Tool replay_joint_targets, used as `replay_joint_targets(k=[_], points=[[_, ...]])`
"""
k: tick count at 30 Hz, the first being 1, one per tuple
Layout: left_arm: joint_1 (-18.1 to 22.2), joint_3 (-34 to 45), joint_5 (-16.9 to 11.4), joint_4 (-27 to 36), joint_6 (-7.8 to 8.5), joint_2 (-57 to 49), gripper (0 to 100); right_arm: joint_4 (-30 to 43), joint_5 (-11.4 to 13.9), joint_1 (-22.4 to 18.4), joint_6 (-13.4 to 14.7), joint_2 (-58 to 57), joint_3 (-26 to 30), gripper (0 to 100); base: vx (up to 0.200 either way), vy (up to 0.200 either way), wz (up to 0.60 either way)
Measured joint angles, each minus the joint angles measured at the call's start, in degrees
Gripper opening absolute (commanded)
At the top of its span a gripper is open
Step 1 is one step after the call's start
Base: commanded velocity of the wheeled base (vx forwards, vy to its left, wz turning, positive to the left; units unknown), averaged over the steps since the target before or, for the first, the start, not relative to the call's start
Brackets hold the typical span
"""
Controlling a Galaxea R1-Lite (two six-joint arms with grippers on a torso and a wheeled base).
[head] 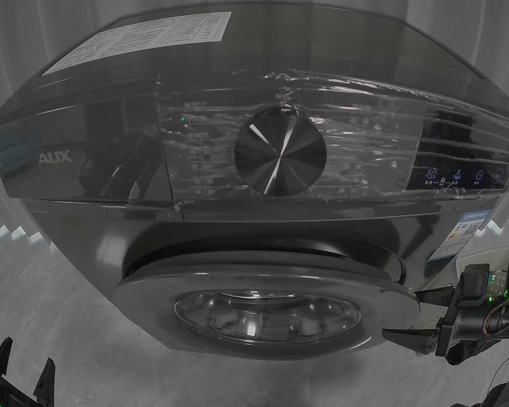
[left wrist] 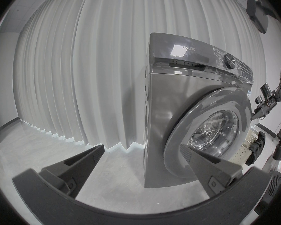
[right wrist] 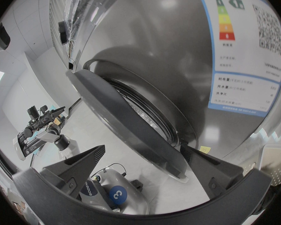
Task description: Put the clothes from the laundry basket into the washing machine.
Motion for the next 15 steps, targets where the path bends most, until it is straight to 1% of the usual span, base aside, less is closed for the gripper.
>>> replay_joint_targets(k=[4, 9, 15], points=[[0.00, 0.00, 0.00, 0.02, 0.01, 0.00, 100, -0.16, -0.66, -0.37, -0.07, 1.57, -1.73, 100, -0.200, 0.000, 0.00], [0.00, 0.00, 0.00, 0.02, 0.12, 0.00, 100, -0.52, -1.22, -0.06, -0.05, 5.27, -4.11, 100, 0.000, 0.000, 0.00], [0.00, 0.00, 0.00, 0.02, 0.11, -0.02, 100, -0.16, -1.06, 0.63, -0.05, 6.01, -3.25, 100, 0.000, 0.000, 0.00]])
